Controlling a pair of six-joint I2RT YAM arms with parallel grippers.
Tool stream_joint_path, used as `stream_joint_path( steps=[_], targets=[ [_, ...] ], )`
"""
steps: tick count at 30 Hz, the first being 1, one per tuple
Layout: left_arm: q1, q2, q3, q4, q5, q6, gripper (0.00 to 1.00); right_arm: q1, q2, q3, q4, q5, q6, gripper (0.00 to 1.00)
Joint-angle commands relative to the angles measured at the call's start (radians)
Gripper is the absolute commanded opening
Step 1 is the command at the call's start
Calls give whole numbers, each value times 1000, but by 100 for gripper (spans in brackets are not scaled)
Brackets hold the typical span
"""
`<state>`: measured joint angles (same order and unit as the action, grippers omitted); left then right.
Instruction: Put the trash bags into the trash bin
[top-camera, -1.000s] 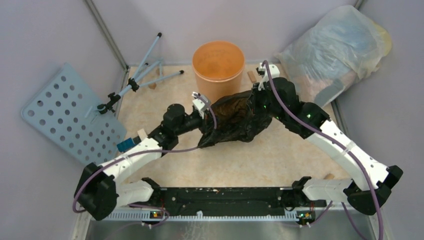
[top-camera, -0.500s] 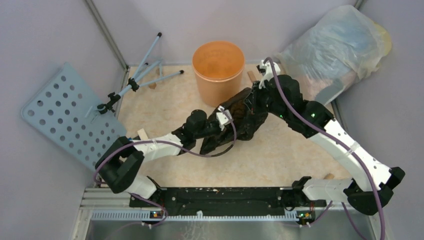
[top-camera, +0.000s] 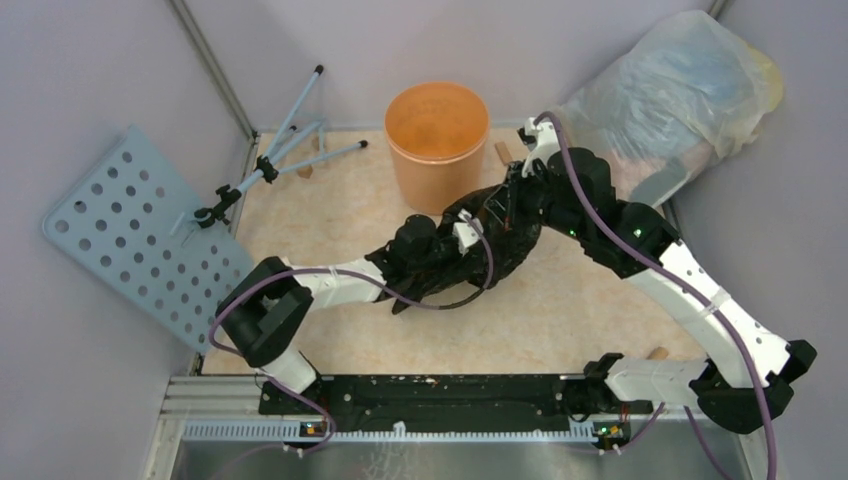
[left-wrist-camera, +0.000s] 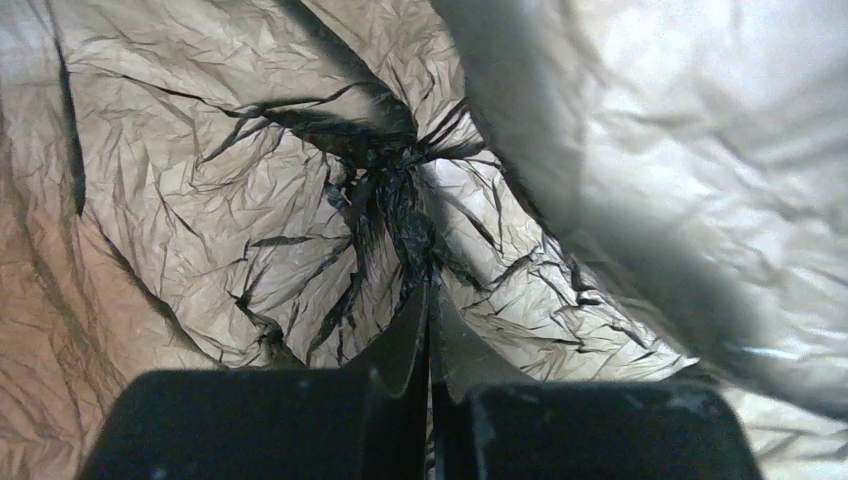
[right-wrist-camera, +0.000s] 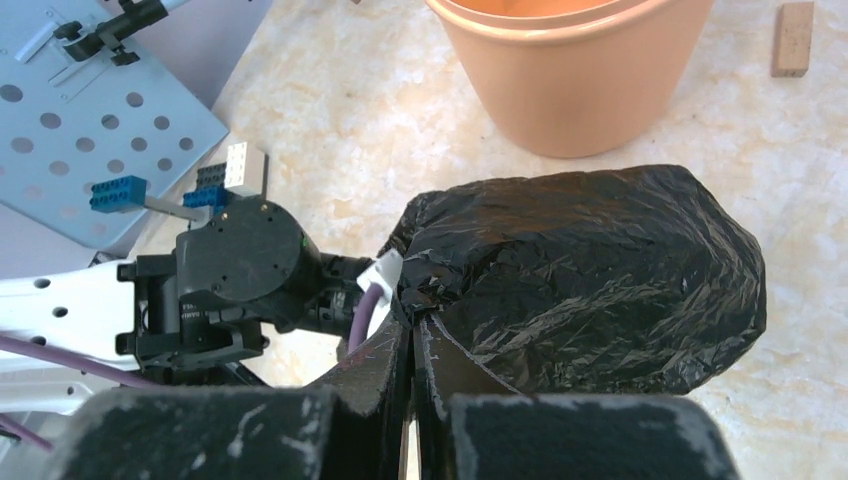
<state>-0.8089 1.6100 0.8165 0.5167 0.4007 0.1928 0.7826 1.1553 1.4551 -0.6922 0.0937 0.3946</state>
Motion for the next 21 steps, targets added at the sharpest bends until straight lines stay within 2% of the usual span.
stream_joint_path(
  steps=[1,7,12,17,21],
  targets=[
    [-53,-4,34,5,-48,57,0,4,-34,47,-1,-2,4,0],
    [-104,-77,-45,68,-230,107,0,4,-39,40,-7,18,-7,0],
    [-115,-163,-126,131,-247,112,0,3,-51,24,-13,50,-15,0],
    [-160,-154,-91,7,-269,164,0,4,-57,23,-10,41,-15,0],
    [-178,-144,-72,-47,-221,183,0,3,-64,24,-16,47,-20,0]
  ],
)
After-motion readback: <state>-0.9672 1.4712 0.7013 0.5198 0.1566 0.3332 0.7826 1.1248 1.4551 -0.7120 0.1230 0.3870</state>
